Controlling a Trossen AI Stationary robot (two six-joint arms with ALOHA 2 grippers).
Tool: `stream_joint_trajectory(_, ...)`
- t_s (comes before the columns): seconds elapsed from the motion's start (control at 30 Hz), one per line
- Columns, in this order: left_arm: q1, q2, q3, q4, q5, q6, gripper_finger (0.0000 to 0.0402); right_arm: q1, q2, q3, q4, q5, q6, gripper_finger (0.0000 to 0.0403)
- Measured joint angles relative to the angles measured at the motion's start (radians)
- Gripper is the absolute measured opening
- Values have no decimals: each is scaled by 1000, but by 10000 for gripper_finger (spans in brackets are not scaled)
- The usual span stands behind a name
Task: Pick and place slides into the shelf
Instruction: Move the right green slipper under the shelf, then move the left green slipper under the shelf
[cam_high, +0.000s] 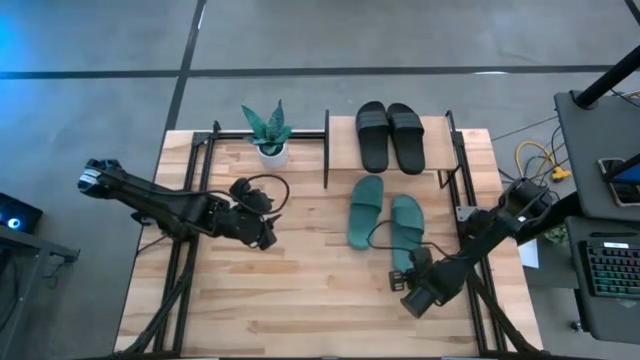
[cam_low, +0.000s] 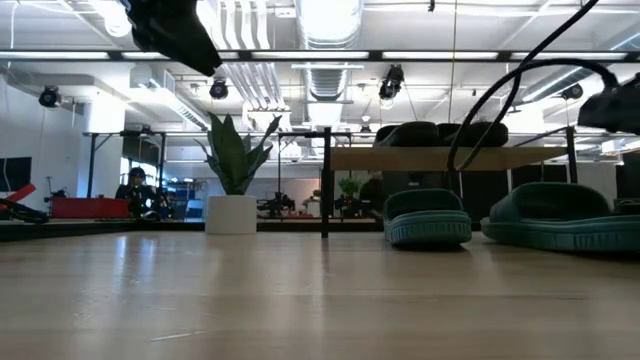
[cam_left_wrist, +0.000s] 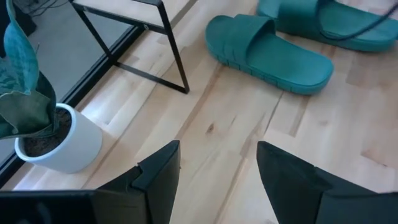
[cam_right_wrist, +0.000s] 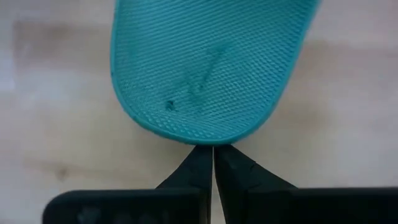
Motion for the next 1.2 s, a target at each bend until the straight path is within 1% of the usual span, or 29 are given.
stream_joint_trajectory(0.17, -6, 3, 1, 8, 0, -1, 198, -36, -60, -67, -5, 16, -20, 9)
stream_joint_trajectory(0.4, -6, 6, -3, 64, -2, 0, 198, -120, -154, -156, -25, 84, -106, 9)
stream_joint_trajectory(0.67, -6, 6, -3, 86, -7, 0, 198, -277, -241, -239, -14, 116, -318, 9)
stream_joint_trajectory(0.8, -6, 6, -3, 86, -7, -1, 198, -357, -263, -261, 18, 117, -437, 9)
stream_joint_trajectory(0.9, -6, 6, -3, 86, -7, -2, 198, -399, -267, -262, 74, 118, -532, 9)
stream_joint_trajectory(1.0, -6, 6, -3, 90, -7, -2, 198, -410, -269, -260, 136, 117, -597, 9)
stream_joint_trajectory(1.2, -5, 6, -4, 110, -9, -3, 198, -380, -270, -234, 140, 109, -599, 9)
